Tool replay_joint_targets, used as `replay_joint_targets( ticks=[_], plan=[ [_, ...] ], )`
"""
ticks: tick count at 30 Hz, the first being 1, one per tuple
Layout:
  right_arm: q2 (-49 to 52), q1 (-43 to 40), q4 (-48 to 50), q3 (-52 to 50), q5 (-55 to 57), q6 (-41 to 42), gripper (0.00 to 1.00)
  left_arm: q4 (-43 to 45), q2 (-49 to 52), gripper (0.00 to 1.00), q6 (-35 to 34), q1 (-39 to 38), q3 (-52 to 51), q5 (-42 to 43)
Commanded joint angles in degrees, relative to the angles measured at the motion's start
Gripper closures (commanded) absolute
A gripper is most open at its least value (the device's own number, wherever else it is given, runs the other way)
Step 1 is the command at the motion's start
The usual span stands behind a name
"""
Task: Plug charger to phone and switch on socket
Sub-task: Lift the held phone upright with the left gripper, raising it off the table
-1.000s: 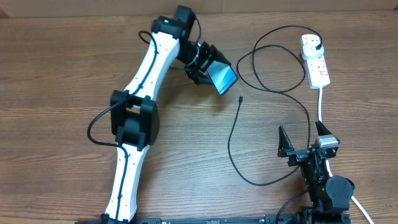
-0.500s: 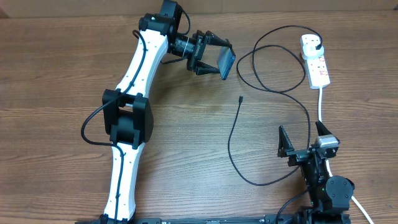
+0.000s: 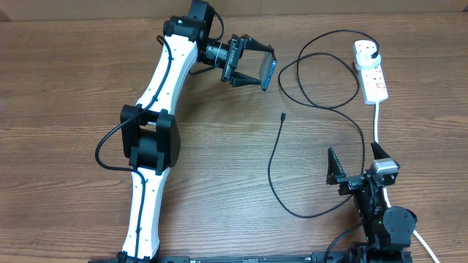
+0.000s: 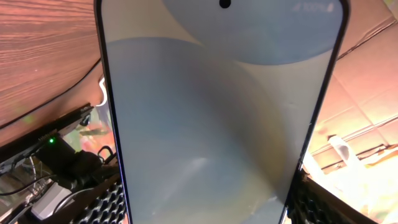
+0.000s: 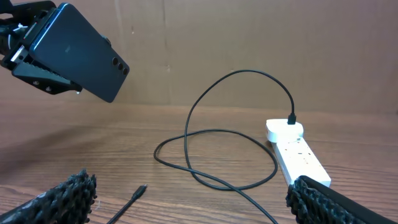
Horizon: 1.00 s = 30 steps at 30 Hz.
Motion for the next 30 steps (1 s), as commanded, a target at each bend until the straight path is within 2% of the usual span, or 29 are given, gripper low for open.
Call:
replay_joint_targets(
  ticks=[1, 27, 30],
  plan=[
    [-0.7, 0.3, 0.2, -0.6, -0.2, 0.2, 0.0, 0.2, -0.8, 0.29, -0.6, 0.7, 1.9, 3.9],
    [-0.7, 0.3, 0.2, -0.6, -0.2, 0.2, 0.0, 0.2, -0.8, 0.28, -0.6, 1.9, 1.9, 5.6],
    [-0.7, 0.3, 6.4, -0.6, -2.6, 1.7, 0.0, 0.6, -0.8, 0.28, -0.6, 2.0, 1.9, 5.6]
  ],
)
